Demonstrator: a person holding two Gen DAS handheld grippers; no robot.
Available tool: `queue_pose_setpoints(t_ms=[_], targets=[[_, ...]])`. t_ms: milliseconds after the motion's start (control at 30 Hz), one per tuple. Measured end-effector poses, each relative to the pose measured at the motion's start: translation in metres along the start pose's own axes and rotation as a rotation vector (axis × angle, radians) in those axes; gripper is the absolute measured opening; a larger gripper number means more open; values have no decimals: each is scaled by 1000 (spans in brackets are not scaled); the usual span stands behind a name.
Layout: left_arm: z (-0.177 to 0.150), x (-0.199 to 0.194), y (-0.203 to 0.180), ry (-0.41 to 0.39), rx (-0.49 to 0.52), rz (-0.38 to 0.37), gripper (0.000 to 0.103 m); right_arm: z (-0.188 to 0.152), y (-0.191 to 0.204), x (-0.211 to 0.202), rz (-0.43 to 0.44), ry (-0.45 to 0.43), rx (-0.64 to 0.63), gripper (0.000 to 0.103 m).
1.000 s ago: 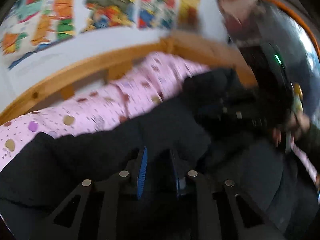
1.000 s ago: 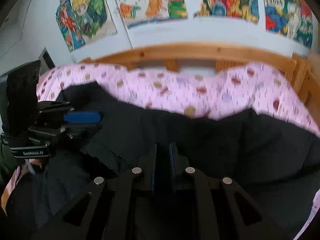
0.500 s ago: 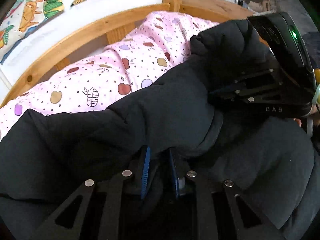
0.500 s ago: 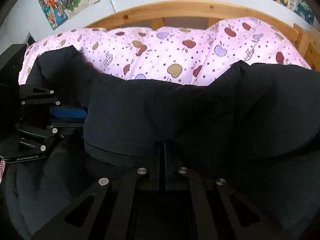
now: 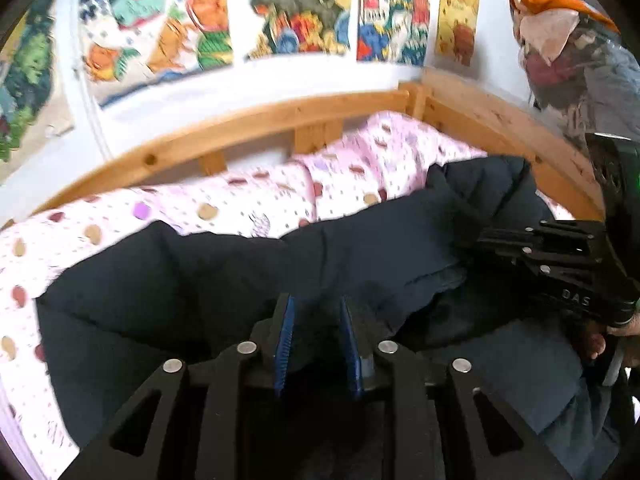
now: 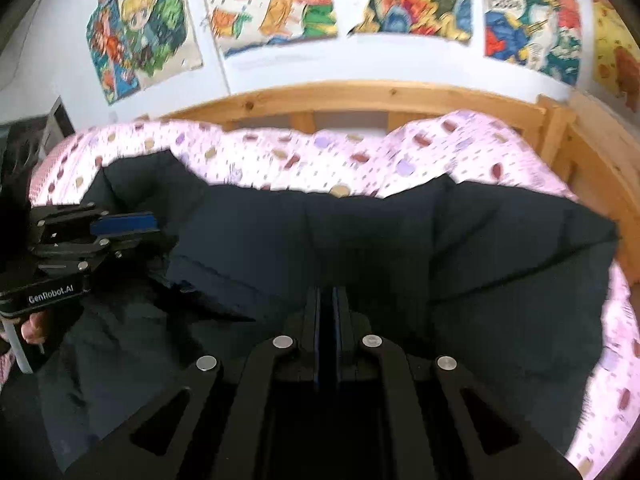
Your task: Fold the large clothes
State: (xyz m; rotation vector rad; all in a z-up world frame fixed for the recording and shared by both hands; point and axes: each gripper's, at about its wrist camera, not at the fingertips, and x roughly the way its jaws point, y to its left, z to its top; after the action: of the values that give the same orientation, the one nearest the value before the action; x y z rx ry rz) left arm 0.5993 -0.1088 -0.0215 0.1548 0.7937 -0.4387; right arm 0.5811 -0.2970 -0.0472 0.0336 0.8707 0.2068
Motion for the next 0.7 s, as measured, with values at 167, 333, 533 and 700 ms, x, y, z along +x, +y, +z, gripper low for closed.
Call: queue_pose_setpoints(t_ms=[167, 333, 533, 700], targets=[[-1, -46, -2, -106, -49, -4, 81, 0, -5, -40, -13, -84, 35, 52], [-1, -83, -11, -161, -58, 26, 83, 1, -1, -86, -57, -155, 54, 68], [-5, -133, -22, -255, -87, 62, 100, -4, 10, -139, -108, -241, 80, 87], [-14, -172, -31, -284, -69, 89, 103, -21, 26, -181, -116, -322, 120, 93]])
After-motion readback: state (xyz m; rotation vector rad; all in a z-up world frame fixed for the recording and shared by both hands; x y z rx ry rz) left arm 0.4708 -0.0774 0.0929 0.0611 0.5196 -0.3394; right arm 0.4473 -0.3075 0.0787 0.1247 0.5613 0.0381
